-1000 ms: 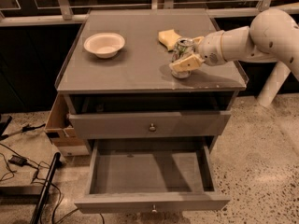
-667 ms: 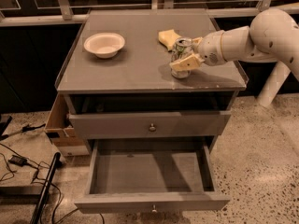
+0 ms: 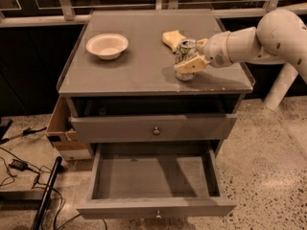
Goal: Place 7up can into middle drawer
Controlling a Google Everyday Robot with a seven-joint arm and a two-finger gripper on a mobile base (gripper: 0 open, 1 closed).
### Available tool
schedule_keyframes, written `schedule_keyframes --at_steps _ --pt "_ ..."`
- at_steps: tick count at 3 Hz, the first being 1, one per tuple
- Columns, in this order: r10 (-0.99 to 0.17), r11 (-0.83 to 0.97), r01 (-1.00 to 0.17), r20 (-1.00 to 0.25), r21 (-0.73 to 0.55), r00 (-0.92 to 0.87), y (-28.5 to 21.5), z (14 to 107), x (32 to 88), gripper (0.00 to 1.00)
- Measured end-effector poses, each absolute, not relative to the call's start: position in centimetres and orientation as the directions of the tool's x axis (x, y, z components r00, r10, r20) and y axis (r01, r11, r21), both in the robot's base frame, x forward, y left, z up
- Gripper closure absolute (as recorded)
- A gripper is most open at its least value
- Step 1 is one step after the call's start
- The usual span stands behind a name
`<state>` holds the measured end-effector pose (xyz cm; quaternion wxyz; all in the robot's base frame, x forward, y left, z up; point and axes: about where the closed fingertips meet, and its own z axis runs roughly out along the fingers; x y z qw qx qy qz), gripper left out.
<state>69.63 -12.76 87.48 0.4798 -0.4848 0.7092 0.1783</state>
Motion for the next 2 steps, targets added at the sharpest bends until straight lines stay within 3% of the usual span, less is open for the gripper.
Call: schedule_keyframes --at_steps 1,2 --pt "-0.494 0.437 -0.877 -0.868 -0.200 -0.048 -13.1 89.1 68.2 1.00" --pt "-0.454 0.370 -0.910 -0.891 -0.186 -0.003 -13.2 91.8 63.5 1.00"
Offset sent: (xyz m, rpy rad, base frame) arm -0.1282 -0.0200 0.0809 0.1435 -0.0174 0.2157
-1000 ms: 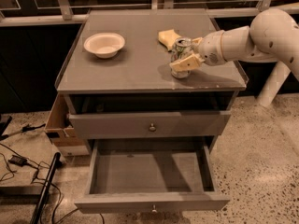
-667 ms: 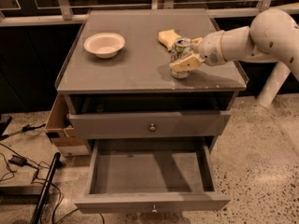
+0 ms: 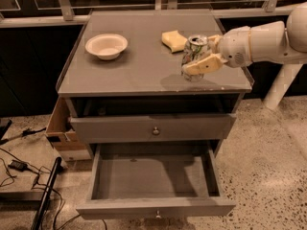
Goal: Place 7up can into middle drawer
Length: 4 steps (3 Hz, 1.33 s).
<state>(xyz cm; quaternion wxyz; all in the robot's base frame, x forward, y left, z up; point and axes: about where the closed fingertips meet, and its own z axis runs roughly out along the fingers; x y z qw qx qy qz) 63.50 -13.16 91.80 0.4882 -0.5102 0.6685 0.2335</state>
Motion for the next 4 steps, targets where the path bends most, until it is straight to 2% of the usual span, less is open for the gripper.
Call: schedule_keyframes --at_steps 1,3,4 --pt "-0.393 0.272 -0.953 -0.920 -0.133 0.016 -13.6 94.3 55.7 1.00" --pt "-0.398 0.273 -0.952 -0.917 -0.136 0.017 -13.3 94.0 56.1 1.00" --pt "-0.412 0.264 -0.959 -0.911 -0.106 -0.013 -13.2 91.3 54.1 1.00"
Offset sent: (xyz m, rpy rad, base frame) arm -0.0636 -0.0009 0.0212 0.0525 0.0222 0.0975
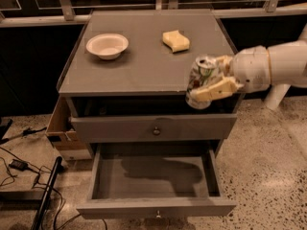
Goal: Place 7up can into middle drawer
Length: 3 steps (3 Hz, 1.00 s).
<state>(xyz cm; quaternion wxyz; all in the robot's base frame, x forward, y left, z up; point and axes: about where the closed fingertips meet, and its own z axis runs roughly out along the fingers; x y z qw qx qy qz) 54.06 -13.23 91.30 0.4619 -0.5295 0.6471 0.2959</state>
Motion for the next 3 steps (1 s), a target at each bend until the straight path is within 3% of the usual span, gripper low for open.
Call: schedule_keyframes --at_steps 2,3 --pt "-0.444 0.240 -0.968 -0.896 -0.080 -0.036 -12.2 80.2 46.2 1.00" --pt "-0.443 0.241 -0.967 -0.896 -0.081 -0.035 -12.2 80.5 46.4 1.00"
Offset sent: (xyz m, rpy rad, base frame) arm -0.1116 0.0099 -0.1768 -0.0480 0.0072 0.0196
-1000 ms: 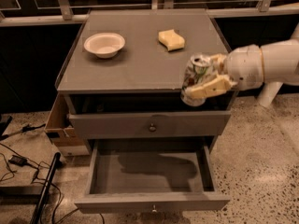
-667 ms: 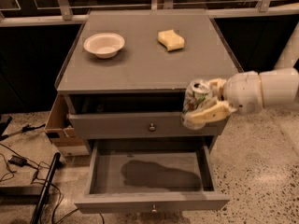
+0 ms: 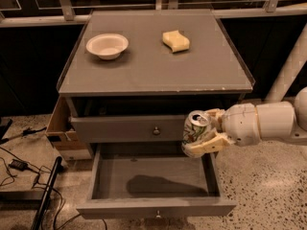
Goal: Place 7up can into middle drawer
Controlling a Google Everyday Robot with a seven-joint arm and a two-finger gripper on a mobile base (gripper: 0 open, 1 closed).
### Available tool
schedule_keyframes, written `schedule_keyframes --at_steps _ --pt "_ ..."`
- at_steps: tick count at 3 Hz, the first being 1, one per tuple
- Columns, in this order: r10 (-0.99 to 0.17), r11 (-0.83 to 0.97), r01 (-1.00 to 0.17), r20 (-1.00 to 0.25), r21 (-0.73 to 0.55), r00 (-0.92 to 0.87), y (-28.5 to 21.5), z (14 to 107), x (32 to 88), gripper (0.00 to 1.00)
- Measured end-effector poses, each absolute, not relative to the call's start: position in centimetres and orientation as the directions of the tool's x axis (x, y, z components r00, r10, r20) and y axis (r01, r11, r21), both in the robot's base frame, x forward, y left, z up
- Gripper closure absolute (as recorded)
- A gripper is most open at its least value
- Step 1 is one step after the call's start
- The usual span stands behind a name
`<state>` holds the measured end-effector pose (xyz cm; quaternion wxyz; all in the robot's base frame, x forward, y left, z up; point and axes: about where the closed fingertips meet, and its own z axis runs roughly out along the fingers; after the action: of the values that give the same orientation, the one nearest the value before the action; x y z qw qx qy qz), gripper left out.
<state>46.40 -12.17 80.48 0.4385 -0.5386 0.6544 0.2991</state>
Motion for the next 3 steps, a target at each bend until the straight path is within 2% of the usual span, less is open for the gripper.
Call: schedule_keyframes --at_steps 3 --pt "-0.469 0.207 -0.951 -0.876 -0.230 0.110 -11.3 69.9 49.3 1.00"
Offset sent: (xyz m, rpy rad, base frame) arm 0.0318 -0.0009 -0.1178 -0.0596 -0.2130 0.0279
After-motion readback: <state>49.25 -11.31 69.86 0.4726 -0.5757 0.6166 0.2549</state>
